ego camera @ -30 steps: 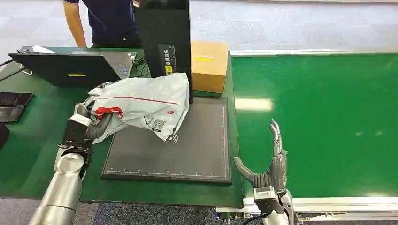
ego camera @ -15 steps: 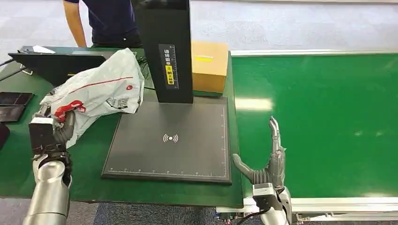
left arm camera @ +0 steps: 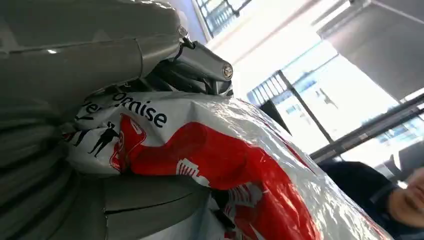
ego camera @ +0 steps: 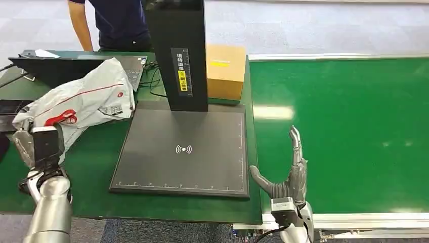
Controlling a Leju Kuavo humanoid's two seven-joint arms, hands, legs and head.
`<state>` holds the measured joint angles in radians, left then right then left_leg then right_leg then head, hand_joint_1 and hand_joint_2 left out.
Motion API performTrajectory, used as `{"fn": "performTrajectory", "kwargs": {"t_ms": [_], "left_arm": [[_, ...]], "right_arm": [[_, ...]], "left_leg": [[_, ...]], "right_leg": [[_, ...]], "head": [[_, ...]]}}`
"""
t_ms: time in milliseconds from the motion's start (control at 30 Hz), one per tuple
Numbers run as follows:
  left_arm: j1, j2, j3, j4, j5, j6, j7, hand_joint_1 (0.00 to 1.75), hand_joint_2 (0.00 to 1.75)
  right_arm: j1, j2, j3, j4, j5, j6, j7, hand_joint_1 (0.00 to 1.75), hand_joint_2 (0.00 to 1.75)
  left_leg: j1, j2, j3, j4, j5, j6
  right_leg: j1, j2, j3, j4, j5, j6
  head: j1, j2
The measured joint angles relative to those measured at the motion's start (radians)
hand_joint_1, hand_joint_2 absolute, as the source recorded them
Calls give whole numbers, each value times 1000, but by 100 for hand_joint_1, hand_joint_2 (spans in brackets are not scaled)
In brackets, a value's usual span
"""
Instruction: Moved the parcel from conveyor to table for the left to box.
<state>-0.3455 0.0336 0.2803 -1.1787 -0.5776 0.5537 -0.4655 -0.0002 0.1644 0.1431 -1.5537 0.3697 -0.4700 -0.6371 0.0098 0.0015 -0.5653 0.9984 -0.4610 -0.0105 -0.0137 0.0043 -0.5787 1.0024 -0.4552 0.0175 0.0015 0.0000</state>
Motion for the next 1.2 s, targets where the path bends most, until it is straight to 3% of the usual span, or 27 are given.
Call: {"fn": "performTrajectory", "kwargs": {"t_ms": [200, 867, 900, 933, 967, 1200], "left_arm": [[-51, 0, 39, 86, -154, 134, 51, 175, 175], [-200, -86, 444, 219, -587, 140, -13, 175, 175], [-201, -90, 455, 219, -602, 140, -13, 103, 175], [-201, -95, 469, 215, -618, 140, -11, 9, 175], [-201, -100, 482, 212, -628, 140, -10, 0, 175], [-207, -115, 528, 212, -637, 141, -3, 0, 175]], "right_arm": [[2, 2, 0, -2, 9, -16, 2, 0, 175], [11, 8, -1, -5, 11, -50, 2, 0, 175], [11, 9, -1, -6, 11, -50, 2, 0, 175], [11, 9, -1, -5, 13, -50, 2, 0, 175], [11, 9, -1, -5, 13, -50, 3, 0, 175], [11, 11, 0, -5, 16, -49, 4, 0, 175]], "left_leg": [[0, 0, 0, 0, 0, 0], [0, 0, 0, 0, 0, 0], [0, 0, 0, 0, 0, 0], [0, 0, 0, 0, 0, 0], [0, 0, 0, 0, 0, 0], [0, 0, 0, 0, 0, 0]], "right_leg": [[0, 0, 0, 0, 0, 0], [0, 0, 0, 0, 0, 0], [0, 0, 0, 0, 0, 0], [0, 0, 0, 0, 0, 0], [0, 0, 0, 0, 0, 0], [0, 0, 0, 0, 0, 0]], "head": [[0, 0], [0, 0], [0, 0], [0, 0], [0, 0], [0, 0]]}}
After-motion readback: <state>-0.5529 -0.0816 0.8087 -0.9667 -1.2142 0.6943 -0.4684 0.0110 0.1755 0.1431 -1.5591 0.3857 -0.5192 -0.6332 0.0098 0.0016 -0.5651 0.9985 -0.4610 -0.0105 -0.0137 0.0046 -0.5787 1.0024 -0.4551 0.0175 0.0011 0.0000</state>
